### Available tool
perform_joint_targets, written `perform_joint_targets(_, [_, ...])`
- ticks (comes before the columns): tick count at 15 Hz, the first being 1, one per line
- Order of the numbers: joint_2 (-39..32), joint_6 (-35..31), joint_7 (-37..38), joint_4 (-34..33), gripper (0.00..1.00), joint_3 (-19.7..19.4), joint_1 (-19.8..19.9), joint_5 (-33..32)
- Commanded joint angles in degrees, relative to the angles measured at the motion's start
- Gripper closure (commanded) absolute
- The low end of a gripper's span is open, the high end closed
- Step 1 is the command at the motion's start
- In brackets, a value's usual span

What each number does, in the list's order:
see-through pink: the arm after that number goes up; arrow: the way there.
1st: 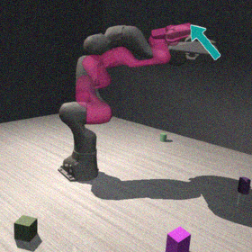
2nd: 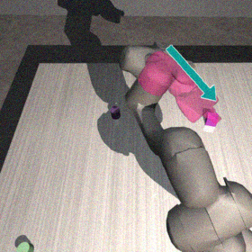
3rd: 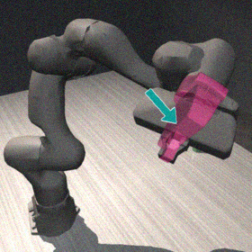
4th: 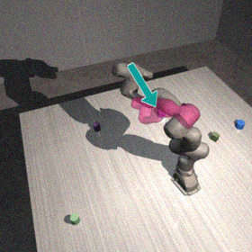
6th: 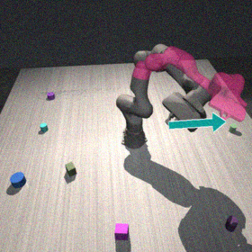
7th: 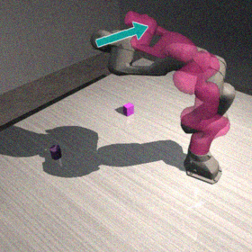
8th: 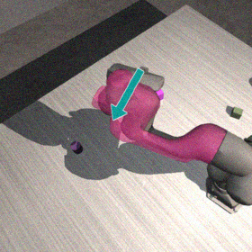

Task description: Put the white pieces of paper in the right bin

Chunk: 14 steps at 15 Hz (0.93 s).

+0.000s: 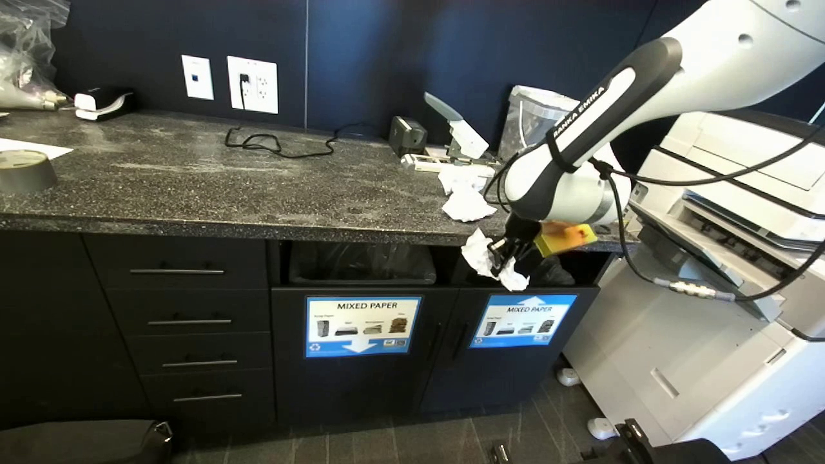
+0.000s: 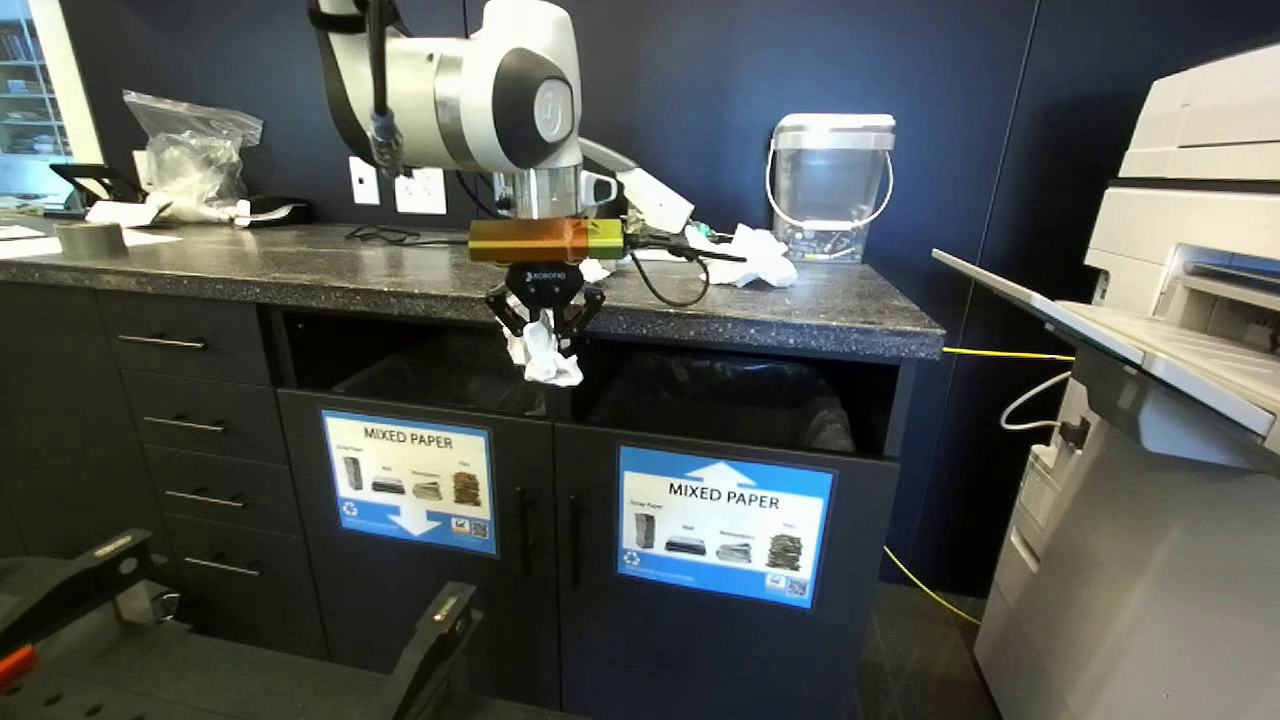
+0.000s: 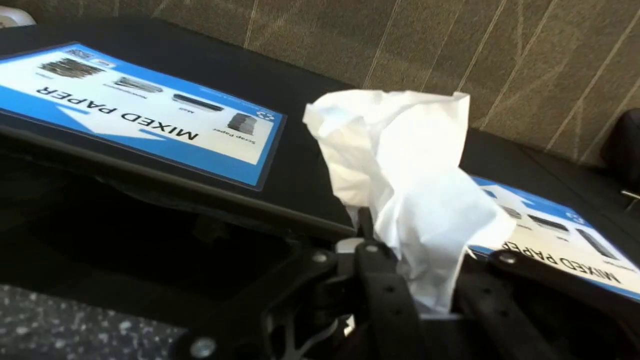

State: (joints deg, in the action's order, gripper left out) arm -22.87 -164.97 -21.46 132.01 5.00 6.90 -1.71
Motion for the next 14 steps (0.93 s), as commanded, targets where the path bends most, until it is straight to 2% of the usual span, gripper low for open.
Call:
perform_joint_targets(1, [-3.3, -13.5, -1.6, 4.0, 0.85, 4.5, 5.0, 2.8])
perform_joint_targets(5, [-11.1, -25.7, 2.0, 3.2, 0.86, 6.9, 8.8, -2.1])
perform_joint_targets(7, [-15.0, -31.3, 3.9, 1.6, 0.86, 4.3, 7.6, -4.5])
perform_joint_targets(9, [-18.5, -35.2, 5.5, -0.7, 0.86, -0.5, 4.2, -5.4])
perform_joint_targets(12, [-23.0, -38.0, 6.8, -5.2, 0.86, -4.7, 2.3, -5.5])
perform_joint_targets(14, [-25.3, -38.4, 7.5, -9.1, 0.86, -6.1, 2.2, -5.6])
